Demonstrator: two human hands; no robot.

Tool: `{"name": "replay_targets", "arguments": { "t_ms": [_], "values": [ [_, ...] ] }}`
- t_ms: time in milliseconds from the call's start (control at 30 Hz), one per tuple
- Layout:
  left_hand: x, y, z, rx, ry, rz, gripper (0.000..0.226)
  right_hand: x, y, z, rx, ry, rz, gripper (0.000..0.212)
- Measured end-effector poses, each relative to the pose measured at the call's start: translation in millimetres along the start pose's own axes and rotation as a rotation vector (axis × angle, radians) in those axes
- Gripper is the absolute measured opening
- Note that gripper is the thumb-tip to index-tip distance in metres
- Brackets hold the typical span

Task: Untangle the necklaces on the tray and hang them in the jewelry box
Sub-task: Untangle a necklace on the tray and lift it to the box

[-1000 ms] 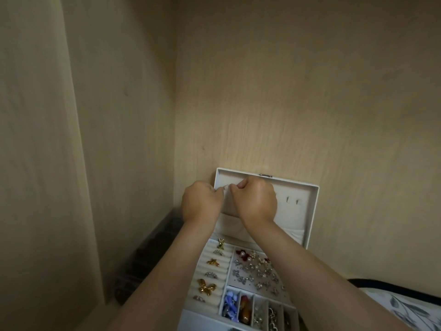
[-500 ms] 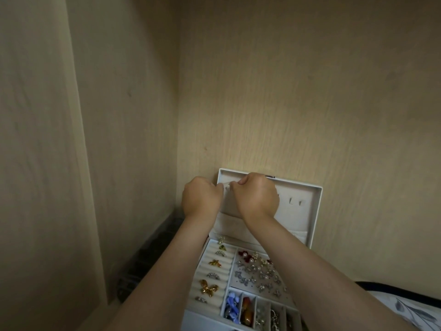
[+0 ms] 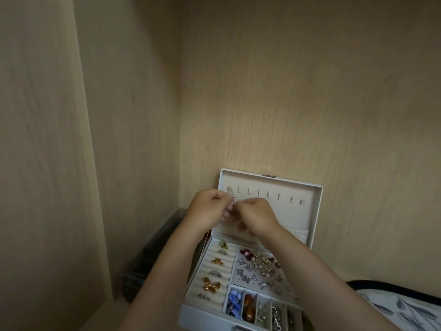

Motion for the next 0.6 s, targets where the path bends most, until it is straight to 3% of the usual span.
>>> {"name": "replay_targets", "arguments": {
  "t_ms": [100, 200, 333, 600],
  "values": [
    [1.3, -7.2, 0.7, 0.026, 0.024, -0.043, 0.018, 9.5, -16.1, -4.0, 0.005, 0.161, -0.199, 0.02],
    [0.7, -10.6, -3.3, 0.039, 0.099, -0.077, 0.036, 17.2, -22.0, -4.2, -0.012, 0.255, -0.276, 0.015],
    [-6.6, -14.5, -6.7, 0.116, 0.186, -0.1, 0.031, 20.8, -13.8, 2.3, -0.061, 0.123, -0.225, 0.019],
    [1.3, -12.7, -15.9, 0.185, 0.214, -0.022, 0.017, 4.1, 0.0, 6.9, -0.177, -0.214, 0.056, 0.032]
  ]
}}
Point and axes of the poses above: each hand's wrist, its own y-axis towards the middle knuckle, its own x-axis out of the palm, z = x × y, the point moved 6 cm from there along y, towards the middle knuckle, and after that the axes turned 9 degrees about -y, right-handed, at the moved point
